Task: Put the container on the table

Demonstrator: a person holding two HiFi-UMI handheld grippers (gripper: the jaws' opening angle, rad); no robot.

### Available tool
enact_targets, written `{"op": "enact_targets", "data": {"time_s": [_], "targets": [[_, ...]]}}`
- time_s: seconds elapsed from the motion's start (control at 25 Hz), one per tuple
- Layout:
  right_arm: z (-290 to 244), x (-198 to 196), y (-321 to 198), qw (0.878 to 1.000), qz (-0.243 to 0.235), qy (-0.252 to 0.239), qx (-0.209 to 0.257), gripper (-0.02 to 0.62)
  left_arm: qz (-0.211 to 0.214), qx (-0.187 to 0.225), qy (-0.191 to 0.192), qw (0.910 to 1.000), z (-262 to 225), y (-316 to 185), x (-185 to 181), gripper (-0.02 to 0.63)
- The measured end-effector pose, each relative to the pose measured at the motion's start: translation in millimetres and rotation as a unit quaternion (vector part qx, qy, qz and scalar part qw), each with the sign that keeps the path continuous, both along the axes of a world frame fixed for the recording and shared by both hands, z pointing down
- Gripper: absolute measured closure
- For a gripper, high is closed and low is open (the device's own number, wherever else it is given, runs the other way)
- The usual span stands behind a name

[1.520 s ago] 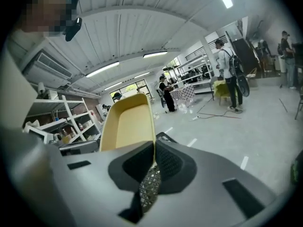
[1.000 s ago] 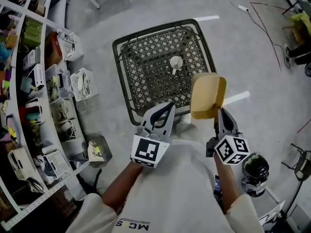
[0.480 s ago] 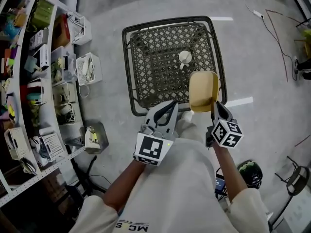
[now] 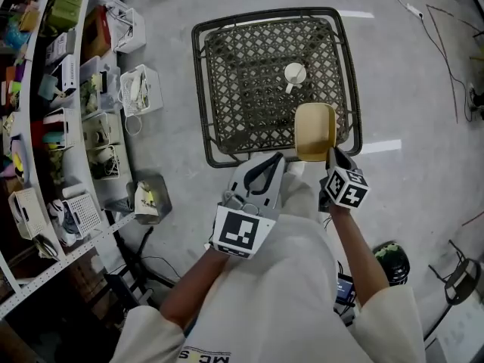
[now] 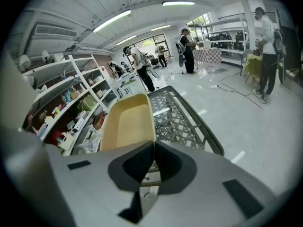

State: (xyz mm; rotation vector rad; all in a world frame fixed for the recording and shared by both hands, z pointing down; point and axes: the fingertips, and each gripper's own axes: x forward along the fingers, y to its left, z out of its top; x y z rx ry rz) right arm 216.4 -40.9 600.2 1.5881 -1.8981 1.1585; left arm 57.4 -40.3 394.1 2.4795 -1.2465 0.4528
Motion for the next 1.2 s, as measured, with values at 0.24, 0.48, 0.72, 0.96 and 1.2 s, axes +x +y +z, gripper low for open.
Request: {"op": "enact_targets", "data": {"time_s": [0.24, 0.48, 0.72, 0.96, 1.2], "targets": [[44.3, -1.8, -0.4, 0.999, -0.006, 0.009, -0.035, 0.569, -0.012, -0.015, 0.003, 0.9998, 13.4, -1.2, -1.5, 0.583], [82.4, -2.9, -6.8, 0.998, -0.015, 0.017, -0.053, 0.569, -0.027, -0.037, 0.015, 0.9988, 21.9, -6.0, 2.1, 0.583], [115.0, -6.1, -9.7, 0.996, -0.026, 0.015, -0.079, 0.569, -0.016, -0.04, 0.001, 0.9991, 32.7, -5.0, -0.4, 0.583], [139.4, -3.7, -3.6, 0.994, -0.033, 0.035, -0.102, 0.569, -0.028, -0.049, 0.002, 0.9984, 36.6, -6.7, -7.1, 0.583], [144.8, -8.3, -9.9, 0.993, -0.048, 0.052, -0.097, 0.569, -0.03, -0.055, 0.005, 0.998, 37.8, -5.7, -9.5, 0.583]]}}
